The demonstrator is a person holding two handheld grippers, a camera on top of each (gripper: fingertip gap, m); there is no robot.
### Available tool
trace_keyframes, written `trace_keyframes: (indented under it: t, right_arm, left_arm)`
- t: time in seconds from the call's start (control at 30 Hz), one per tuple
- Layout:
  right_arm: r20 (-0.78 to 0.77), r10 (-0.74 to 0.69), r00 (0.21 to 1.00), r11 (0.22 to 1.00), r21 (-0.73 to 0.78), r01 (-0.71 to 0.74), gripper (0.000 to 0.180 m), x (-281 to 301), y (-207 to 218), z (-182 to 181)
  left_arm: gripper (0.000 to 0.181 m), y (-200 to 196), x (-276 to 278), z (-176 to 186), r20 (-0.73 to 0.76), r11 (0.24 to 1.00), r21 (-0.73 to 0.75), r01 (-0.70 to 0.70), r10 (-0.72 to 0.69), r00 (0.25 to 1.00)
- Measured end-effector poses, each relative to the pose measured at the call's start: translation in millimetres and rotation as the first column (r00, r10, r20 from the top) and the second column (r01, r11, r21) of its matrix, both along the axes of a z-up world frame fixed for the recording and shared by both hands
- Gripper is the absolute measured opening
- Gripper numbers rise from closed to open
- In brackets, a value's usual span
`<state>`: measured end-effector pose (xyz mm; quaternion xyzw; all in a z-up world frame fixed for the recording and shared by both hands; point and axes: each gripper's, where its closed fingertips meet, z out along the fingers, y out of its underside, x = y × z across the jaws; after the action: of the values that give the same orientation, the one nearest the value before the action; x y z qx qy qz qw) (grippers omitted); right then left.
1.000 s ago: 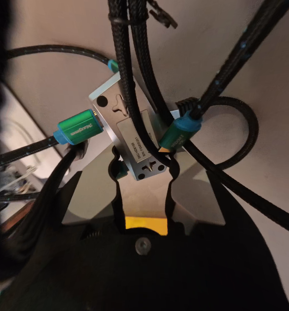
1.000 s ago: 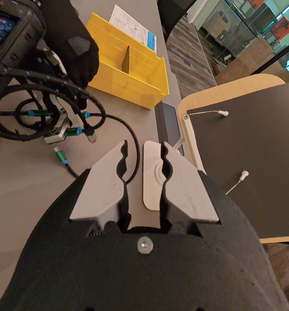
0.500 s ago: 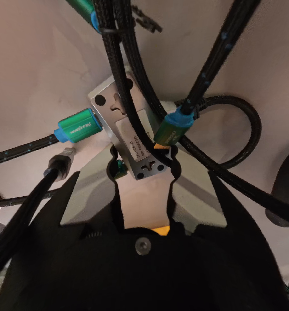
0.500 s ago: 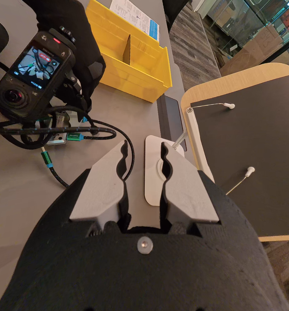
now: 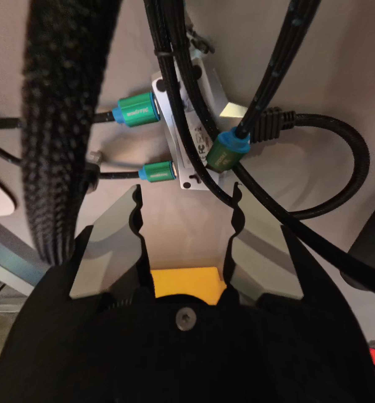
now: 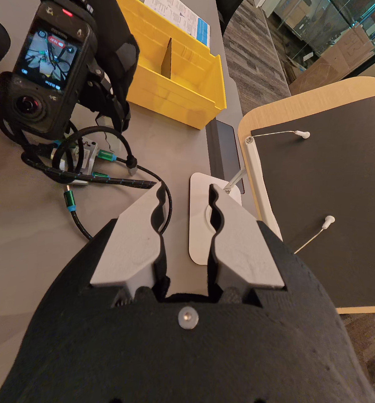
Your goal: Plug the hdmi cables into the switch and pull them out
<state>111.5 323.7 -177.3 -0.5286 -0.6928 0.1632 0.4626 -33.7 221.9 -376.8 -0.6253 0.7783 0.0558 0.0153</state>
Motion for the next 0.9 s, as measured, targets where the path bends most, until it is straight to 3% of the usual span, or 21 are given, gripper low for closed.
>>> trace_keyframes:
  t: [0.43,0.63,0.73,0.9]
  right_arm:
    - [0.037,0.003,0.999,1.000,-0.001,-0.003,0.038,-5,0,-8]
    - [0.052,0.006,0.999,1.000,-0.002,-0.006,0.038,-8,-1,-12]
    - [0.060,0.007,0.998,1.000,-0.001,-0.006,0.038,-8,-1,-14]
    - [0.061,0.008,0.998,1.000,-0.004,-0.008,0.038,-9,0,-15]
  left_arm:
    - [0.060,8,-67,8,-0.256,0.986,0.150,-0.075,0.112,0.960]
    - [0.047,44,-87,29,-0.363,0.926,0.378,-0.021,0.169,0.916]
    - [0.036,50,-91,32,-0.333,0.912,0.401,-0.081,0.227,0.915]
    - [0.025,36,-65,26,-0.047,0.923,0.190,-0.335,0.349,0.936]
